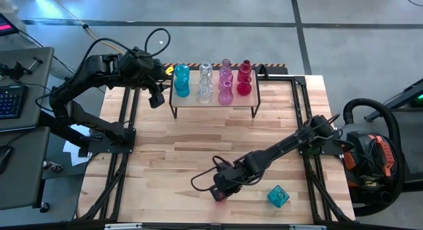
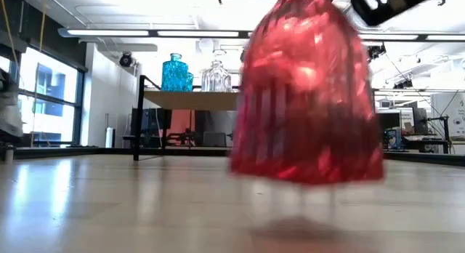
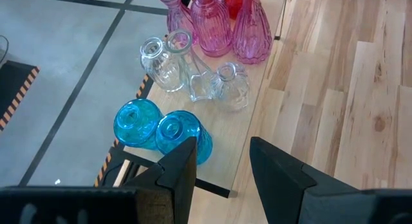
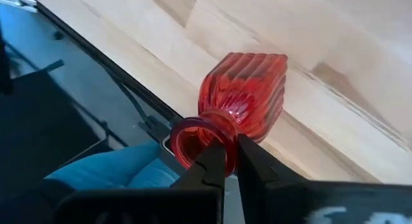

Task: Sort vases onto shelf
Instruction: Put the red vase on the shelf aligned with the other red vase

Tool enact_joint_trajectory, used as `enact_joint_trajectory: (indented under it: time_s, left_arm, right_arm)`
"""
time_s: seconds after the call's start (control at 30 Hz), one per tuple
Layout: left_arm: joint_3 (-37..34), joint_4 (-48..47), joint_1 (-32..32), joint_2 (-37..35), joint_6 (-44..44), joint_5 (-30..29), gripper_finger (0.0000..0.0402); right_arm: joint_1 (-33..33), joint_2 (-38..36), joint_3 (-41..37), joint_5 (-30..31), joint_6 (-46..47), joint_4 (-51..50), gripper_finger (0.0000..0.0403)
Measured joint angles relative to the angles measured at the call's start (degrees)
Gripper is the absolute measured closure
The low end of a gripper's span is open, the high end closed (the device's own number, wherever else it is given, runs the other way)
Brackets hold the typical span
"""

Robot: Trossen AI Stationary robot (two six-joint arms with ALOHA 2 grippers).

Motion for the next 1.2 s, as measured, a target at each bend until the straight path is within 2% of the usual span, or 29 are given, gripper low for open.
enact_joint_trajectory:
  time_s: [0.27,0.57,0.63,0.77,1.03,1.2]
  left_arm:
    - [0.0,0.0,0.0,0.0,0.0,0.0,0.0266]
    - [0.0,0.0,0.0,0.0,0.0,0.0,0.0266]
    - [0.0,0.0,0.0,0.0,0.0,0.0,0.0266]
    - [0.0,0.0,0.0,0.0,0.0,0.0,0.0266]
    - [0.0,0.0,0.0,0.0,0.0,0.0,0.0266]
    - [0.0,0.0,0.0,0.0,0.0,0.0,0.0266]
  right_arm:
    - [-3.0,-0.1,13.5,0.7,-4.8,-25.0,0.0402]
    - [-10.5,-0.1,30.0,5.7,-17.6,-48.8,0.0403]
    - [-12.7,-0.7,32.2,6.7,-20.7,-49.0,0.0403]
    - [-17.7,-5.0,31.2,6.8,-24.8,-49.1,0.0403]
    - [-26.6,-10.7,31.0,11.0,-26.6,-49.0,0.0403]
    - [-31.7,-11.8,31.0,11.5,-29.0,-49.0,0.0403]
